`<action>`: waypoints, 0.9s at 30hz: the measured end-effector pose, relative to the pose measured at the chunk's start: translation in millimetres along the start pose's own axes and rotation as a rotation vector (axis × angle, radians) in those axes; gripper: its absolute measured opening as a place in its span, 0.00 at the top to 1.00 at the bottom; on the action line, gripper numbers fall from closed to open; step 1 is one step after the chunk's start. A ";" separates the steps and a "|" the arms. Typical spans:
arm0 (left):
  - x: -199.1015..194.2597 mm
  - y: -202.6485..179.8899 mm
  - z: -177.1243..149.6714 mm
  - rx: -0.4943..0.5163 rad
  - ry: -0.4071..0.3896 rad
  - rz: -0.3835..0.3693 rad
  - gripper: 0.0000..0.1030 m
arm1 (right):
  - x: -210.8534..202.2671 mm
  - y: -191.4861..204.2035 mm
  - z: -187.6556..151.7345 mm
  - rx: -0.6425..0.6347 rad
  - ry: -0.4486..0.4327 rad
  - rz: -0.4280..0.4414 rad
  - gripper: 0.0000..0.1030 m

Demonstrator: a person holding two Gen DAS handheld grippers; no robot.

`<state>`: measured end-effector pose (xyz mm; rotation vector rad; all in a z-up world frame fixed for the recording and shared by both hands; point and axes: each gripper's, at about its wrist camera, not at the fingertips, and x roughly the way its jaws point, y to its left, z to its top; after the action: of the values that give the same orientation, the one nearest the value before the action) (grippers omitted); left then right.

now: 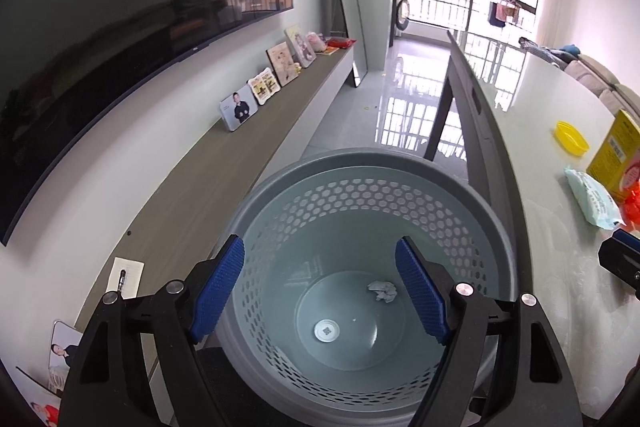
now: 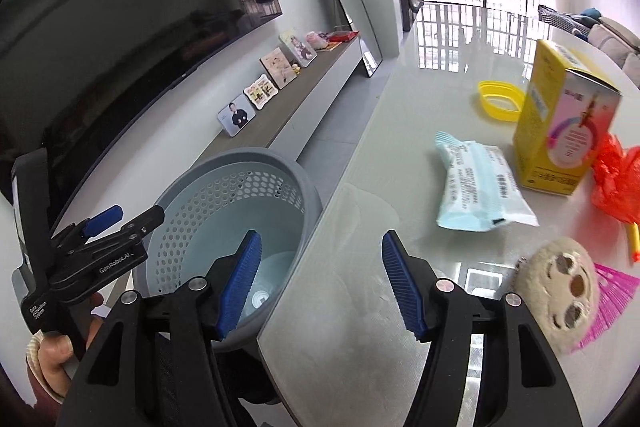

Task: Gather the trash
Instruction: 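Move both tools back over the table toward the plush and shuttlecock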

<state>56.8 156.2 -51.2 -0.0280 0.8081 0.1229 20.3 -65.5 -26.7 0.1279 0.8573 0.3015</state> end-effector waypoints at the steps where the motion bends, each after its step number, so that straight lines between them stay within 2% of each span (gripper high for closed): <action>1: -2.3 -3.3 0.4 0.006 -0.004 -0.007 0.26 | -3.4 -2.6 -1.8 0.007 -0.008 0.003 0.41; 11: -20.9 -54.0 0.2 0.073 -0.017 -0.091 0.26 | -42.6 -40.8 -28.9 0.079 -0.030 -0.028 0.41; 23: -40.9 -145.1 -6.0 0.186 -0.018 -0.228 0.25 | -111.0 -109.6 -65.4 0.163 -0.091 -0.156 0.40; 27: -44.1 -176.6 -14.9 0.220 -0.005 -0.267 0.24 | -119.4 -135.5 -70.0 0.193 -0.106 -0.201 0.39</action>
<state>37.2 -24.5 -33.5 0.0720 0.8022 -0.2178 -78.0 -232.2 -17.0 0.2336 0.7859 0.0222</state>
